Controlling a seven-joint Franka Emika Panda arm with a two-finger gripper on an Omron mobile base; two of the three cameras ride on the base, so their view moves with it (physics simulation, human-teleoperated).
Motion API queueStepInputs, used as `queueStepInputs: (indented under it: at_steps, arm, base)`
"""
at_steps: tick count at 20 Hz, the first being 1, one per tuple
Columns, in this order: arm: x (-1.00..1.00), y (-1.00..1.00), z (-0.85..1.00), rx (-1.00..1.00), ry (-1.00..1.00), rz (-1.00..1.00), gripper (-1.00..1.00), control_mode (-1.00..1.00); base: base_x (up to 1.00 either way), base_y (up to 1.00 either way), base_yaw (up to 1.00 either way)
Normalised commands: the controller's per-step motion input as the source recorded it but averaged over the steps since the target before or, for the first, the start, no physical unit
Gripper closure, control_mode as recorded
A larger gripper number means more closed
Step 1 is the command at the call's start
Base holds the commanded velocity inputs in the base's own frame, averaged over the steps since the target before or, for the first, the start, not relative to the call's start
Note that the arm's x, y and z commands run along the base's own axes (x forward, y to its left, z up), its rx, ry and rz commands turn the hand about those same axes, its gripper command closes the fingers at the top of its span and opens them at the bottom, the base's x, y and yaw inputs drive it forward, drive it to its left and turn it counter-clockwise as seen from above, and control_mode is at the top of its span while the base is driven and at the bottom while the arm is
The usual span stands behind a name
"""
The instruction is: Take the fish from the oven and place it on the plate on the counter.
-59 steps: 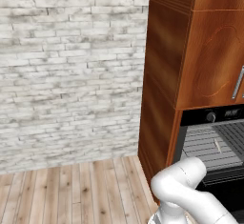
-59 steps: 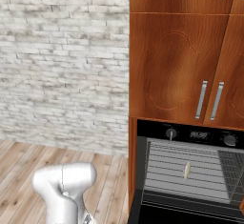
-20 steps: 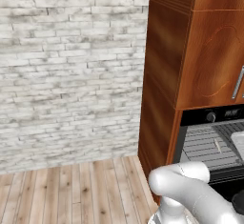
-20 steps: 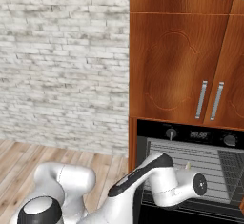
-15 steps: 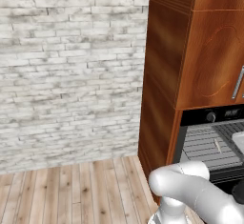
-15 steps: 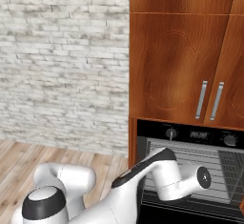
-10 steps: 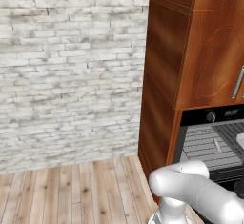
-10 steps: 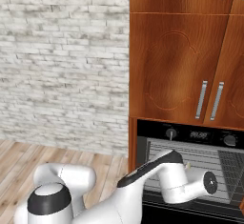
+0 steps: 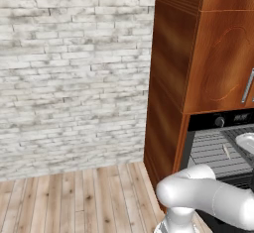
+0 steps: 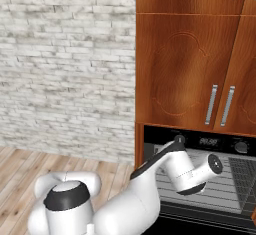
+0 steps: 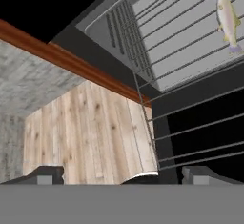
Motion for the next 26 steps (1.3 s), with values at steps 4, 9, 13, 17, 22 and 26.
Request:
queueStepInputs:
  at_steps: [4, 9, 13, 17, 22, 26]
  arm:
    - [-0.11, -0.22, -0.44, -0.14, -0.13, 0.33, -1.00, -1.00]
    - [0.02, -0.09, -0.25, -0.23, -0.04, 0.29, -1.00, -1.00]
    - [0.02, 0.00, -0.03, -0.27, 0.00, 0.19, -1.00, -1.00]
    - [0.12, 0.00, -0.01, -0.20, 0.00, 0.08, -1.00, -1.00]
    - [0.24, 0.00, -0.36, -0.05, 0.00, 0.00, -1.00, -1.00]
    - [0.48, 0.00, -0.39, 0.00, -0.01, 0.00, -1.00, -1.00]
  base:
    - [0.00, 0.00, 0.00]
    - [0.00, 0.00, 0.00]
    - [0.00, 0.00, 0.00]
    - [0.00, 0.00, 0.00]
    - [0.00, 0.00, 0.00]
    - [0.00, 0.00, 0.00]
